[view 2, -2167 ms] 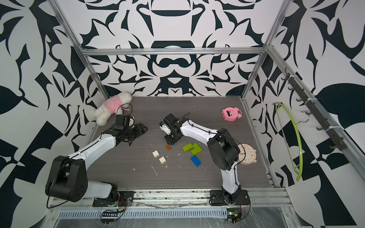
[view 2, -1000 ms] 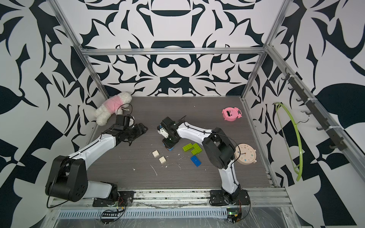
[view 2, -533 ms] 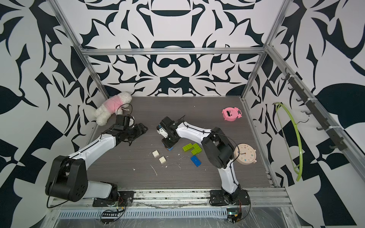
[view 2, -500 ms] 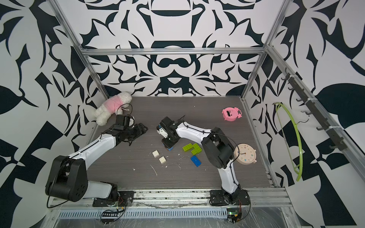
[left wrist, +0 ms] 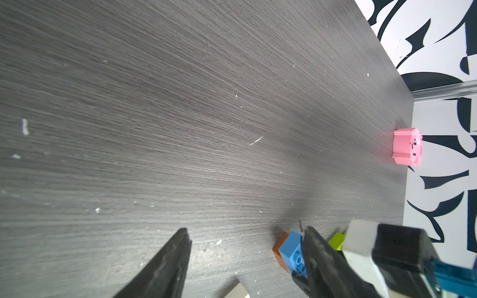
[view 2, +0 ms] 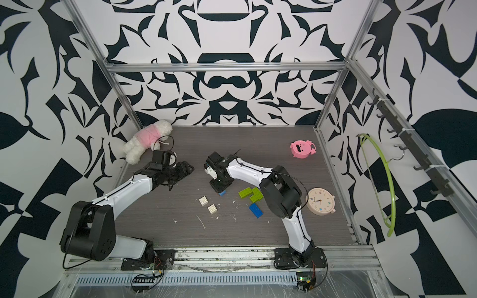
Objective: Assemble a heart with lego
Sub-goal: Assemble the lego brick with the lego brick.
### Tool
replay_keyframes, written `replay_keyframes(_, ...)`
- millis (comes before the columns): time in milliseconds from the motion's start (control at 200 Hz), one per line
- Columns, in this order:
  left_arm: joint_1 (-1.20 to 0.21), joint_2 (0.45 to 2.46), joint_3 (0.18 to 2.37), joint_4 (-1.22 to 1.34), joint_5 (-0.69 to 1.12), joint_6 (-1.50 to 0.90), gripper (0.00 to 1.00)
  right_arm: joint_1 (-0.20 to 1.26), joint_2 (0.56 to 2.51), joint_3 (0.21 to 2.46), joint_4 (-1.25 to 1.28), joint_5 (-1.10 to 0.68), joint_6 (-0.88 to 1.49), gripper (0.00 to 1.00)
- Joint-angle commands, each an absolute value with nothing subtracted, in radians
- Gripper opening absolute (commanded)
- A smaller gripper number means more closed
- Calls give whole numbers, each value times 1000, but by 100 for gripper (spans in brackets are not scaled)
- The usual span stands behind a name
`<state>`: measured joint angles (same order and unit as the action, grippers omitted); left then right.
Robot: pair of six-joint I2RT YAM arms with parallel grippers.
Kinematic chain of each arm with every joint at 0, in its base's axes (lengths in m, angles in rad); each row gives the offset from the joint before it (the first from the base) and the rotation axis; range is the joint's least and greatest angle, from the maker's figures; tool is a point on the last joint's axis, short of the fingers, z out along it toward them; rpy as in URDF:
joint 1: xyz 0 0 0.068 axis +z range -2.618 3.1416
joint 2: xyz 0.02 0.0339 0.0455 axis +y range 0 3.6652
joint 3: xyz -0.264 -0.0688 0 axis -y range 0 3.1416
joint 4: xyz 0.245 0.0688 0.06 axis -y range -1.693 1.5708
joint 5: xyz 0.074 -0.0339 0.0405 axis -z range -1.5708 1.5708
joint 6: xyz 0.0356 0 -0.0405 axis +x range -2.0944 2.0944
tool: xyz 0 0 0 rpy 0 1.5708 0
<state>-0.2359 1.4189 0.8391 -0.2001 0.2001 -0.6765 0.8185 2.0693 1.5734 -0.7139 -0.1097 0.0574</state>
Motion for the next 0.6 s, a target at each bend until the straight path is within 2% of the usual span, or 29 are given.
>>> replay_keyframes(0, -236, 1432, 826, -194, 205, -673, 72, 829, 2171, 1483, -790, 23, 64, 5)
replay_keyframes(105, -236, 1439, 828, -190, 207, -676, 71, 808, 2144, 1437, -720, -114, 91, 5)
replay_keyframes(185, -236, 1446, 836, -193, 212, -675, 71, 808, 2139, 1446, -730, -128, 94, 7)
replay_keyframes(280, -235, 1448, 839, -189, 214, -676, 72, 809, 2085, 1444, -712, -112, 101, 18)
replay_keyframes(380, -236, 1460, 847, -184, 221, -677, 72, 810, 2008, 1459, -705, -100, 107, 37)
replay_keyframes(440, -236, 1466, 851, -179, 229, -680, 71, 810, 1971, 1478, -711, -99, 108, 45)
replay_keyframes(595, -237, 1468, 845, -156, 248, -691, 71, 809, 1880, 1491, -708, -107, 124, 54)
